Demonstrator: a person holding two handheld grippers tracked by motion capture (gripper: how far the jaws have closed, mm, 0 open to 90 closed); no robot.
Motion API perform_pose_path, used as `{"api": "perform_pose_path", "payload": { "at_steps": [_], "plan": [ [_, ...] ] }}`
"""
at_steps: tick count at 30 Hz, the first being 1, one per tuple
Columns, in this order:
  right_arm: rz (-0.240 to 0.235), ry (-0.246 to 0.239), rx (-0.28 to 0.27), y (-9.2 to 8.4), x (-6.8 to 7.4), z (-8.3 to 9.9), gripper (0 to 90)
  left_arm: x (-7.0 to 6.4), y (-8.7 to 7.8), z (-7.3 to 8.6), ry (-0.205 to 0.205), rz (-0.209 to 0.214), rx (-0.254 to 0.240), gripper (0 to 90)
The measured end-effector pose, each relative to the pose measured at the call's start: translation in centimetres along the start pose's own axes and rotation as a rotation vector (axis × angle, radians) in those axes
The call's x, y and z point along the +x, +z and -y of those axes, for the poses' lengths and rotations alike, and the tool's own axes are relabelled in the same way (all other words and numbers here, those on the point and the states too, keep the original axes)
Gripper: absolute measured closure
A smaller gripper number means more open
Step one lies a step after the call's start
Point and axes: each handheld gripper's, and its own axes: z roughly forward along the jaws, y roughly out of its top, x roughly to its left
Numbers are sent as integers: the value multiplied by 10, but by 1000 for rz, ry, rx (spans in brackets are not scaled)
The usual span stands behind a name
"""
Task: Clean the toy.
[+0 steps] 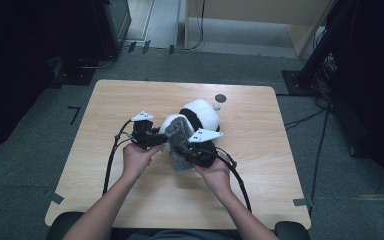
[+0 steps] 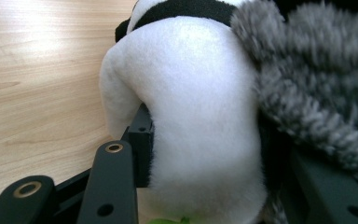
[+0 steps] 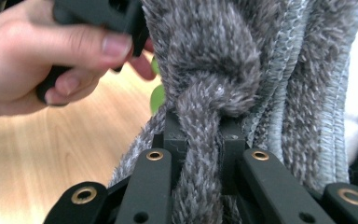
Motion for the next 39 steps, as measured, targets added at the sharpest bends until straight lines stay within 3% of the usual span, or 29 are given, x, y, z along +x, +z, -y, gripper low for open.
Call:
{"api": "perform_pose_path", "payload": {
  "at_steps": [5,9,12,17,20,25,30,35,39],
  "plan": [
    [-24,10,11,4,3,4,801,1,-1,0,-35,1,-27,535],
    [-35,-38,70,16,16,13,801,2,-7,-4,-69,35,-63,534],
    [-33,-32,64,25,18,10,800,-2,-10,-5,-52,26,-70,534],
    [-26,-47,99,37,18,11,802,-3,-10,-4,-96,76,-72,534],
    [1,-62,126,43,16,16,802,-6,-9,-4,-71,67,-70,532],
    [44,-51,128,39,5,19,803,3,-14,-5,-128,96,-80,532],
    [85,26,150,32,-17,23,803,3,-19,-6,-108,93,-85,535],
    [112,48,164,25,-29,25,802,6,-19,-5,-106,79,-82,534],
    [134,109,147,13,-42,25,803,11,-23,-6,-109,64,-93,534]
  ]
}}
